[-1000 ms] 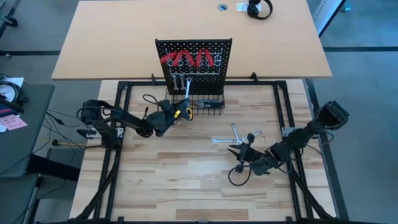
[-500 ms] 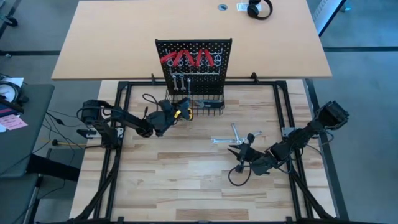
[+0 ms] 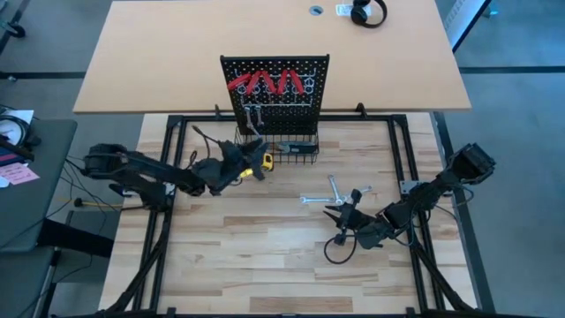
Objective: Hang tools onto peg board
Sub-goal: Hang the wrench into the pegboard
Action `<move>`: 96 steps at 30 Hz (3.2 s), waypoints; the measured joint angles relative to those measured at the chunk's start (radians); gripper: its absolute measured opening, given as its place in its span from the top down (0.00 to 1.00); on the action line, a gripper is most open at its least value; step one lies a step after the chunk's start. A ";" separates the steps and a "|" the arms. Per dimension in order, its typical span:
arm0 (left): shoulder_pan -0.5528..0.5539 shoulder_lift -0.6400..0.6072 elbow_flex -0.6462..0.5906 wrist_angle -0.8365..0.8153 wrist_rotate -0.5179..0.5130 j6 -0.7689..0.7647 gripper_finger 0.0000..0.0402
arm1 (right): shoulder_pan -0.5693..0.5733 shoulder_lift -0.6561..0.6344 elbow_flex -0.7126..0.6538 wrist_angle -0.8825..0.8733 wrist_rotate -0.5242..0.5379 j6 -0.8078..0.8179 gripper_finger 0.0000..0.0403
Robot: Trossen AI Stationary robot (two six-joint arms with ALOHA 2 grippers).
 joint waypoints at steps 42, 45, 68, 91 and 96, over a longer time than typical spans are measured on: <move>-0.393 -0.181 0.000 -0.827 -0.157 -0.056 0.68 | -0.026 -0.268 0.000 -0.432 -0.260 0.071 0.62; -0.393 -0.181 0.000 -0.827 -0.157 -0.057 0.68 | -0.028 -0.266 0.000 -0.430 -0.284 0.033 0.50; -0.393 -0.181 0.000 -0.828 -0.157 -0.063 0.68 | -0.416 0.062 -0.128 0.239 -0.647 -0.292 0.37; -0.393 -0.181 0.000 -0.835 -0.157 -0.063 0.68 | -0.505 0.387 -0.124 0.547 -0.806 -0.266 0.50; -0.393 -0.181 0.000 -0.835 -0.157 -0.069 0.68 | -0.506 0.387 -0.122 0.525 -0.803 -0.262 0.68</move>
